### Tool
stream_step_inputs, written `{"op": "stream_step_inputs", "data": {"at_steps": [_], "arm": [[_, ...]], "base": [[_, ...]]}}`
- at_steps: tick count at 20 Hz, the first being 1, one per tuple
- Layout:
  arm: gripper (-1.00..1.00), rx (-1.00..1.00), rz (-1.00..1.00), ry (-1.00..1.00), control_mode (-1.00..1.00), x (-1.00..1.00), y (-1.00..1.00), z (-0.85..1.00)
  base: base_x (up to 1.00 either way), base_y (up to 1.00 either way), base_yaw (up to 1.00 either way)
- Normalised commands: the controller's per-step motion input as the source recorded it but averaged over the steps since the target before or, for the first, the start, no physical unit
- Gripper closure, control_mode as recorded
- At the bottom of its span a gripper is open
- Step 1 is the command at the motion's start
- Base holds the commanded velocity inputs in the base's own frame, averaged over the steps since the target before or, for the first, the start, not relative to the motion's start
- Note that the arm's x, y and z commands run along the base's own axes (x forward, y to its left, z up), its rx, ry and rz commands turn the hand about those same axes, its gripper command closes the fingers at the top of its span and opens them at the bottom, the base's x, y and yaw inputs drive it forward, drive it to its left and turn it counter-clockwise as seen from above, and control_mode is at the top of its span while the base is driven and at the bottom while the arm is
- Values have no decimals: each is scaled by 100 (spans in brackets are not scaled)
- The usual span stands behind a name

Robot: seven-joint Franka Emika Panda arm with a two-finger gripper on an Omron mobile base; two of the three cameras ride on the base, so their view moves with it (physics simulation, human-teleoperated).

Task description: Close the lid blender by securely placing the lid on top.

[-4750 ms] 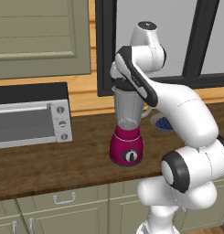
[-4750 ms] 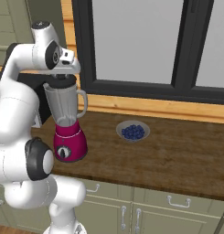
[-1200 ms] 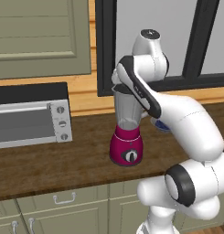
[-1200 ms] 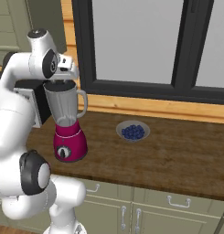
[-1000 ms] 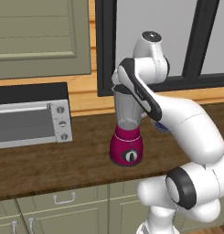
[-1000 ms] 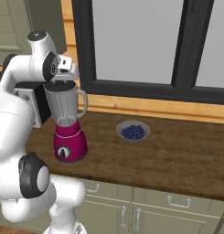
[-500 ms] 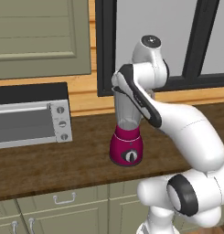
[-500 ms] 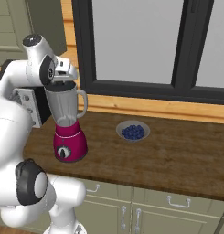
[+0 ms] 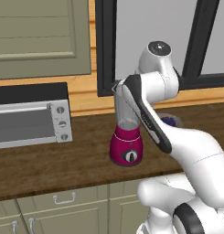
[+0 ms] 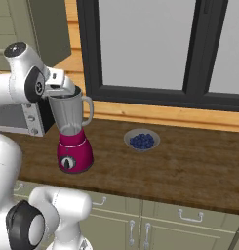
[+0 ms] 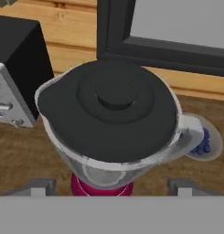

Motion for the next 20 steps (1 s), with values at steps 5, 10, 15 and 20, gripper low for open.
{"op": "stream_step_inputs", "data": {"at_steps": [5, 10, 15, 20], "arm": [[-100, -2, 0, 2, -100, -98, -14, -6], [-100, 4, 0, -16, -100, -96, -41, -22], [-100, 29, 4, -21, -100, -70, -80, -10], [-100, 41, 6, -15, -100, -24, -88, -1]], "base": [[0, 0, 0], [0, 0, 0], [0, 0, 0], [0, 0, 0]]}}
